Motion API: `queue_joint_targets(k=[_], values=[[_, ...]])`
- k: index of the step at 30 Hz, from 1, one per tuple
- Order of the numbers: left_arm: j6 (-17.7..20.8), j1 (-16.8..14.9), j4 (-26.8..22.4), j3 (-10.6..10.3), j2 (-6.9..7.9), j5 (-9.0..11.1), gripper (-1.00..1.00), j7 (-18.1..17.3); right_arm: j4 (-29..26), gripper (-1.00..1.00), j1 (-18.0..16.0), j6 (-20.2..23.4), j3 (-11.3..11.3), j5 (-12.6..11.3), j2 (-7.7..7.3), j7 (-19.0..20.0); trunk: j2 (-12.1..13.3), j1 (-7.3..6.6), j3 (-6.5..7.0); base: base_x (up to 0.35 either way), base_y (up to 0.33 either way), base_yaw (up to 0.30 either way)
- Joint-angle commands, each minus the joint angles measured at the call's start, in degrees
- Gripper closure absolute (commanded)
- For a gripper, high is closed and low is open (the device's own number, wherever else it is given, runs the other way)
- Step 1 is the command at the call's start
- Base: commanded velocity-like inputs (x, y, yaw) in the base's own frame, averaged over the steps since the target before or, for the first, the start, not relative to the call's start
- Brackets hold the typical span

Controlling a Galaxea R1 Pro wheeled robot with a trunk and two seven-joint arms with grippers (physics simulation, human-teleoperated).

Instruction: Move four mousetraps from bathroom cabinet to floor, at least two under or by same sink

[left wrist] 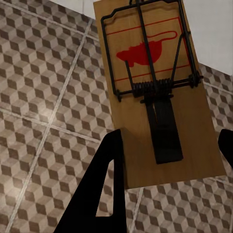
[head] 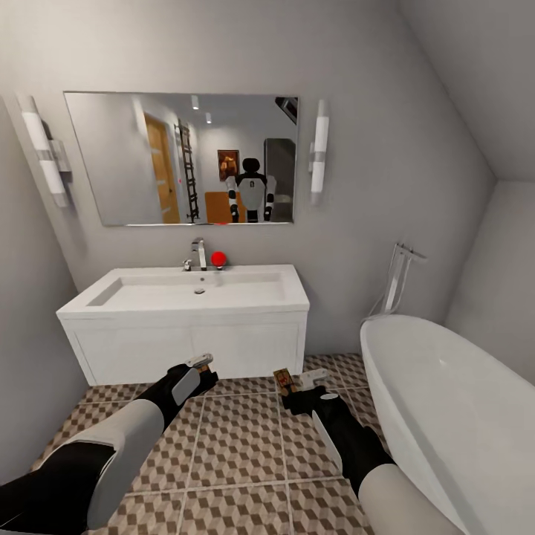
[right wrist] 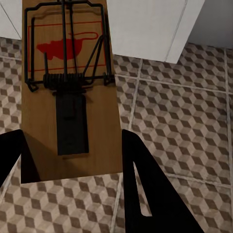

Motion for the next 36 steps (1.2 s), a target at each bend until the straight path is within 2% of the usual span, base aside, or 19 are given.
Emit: queue_joint_targets(k=[1,17,23,36], values=[[0.26,-0.02,-0.13,-0.47,0.02,0.56,1.0,0.45,-0.09,1.0,-0.03,0.34,0.07,0.13,-0.01,-0.2,-0.04,0.0,-0.07,0.0,0.0,0.0],[0.94,-0.02,-0.2,-0.23,-0.36,0.57,1.0,0.42,-0.09,1.0,-0.03,0.34,0.11,0.16,-0.1,-0.21,-0.04,0.0,-0.07,0.0,0.0,0.0],[1.0,-0.02,-0.15,-0.17,-0.34,0.62,1.0,0.44,-0.09,1.0,-0.03,0.34,0.12,0.18,-0.1,-0.22,-2.45,1.32,-1.15,0.0,0.0,0.0],[1.03,-0.02,-0.23,-0.14,-0.65,0.66,1.0,0.33,-0.43,1.0,-0.03,0.44,0.02,0.14,-0.15,-0.21,-2.85,1.54,-1.33,0.0,0.0,0.0]])
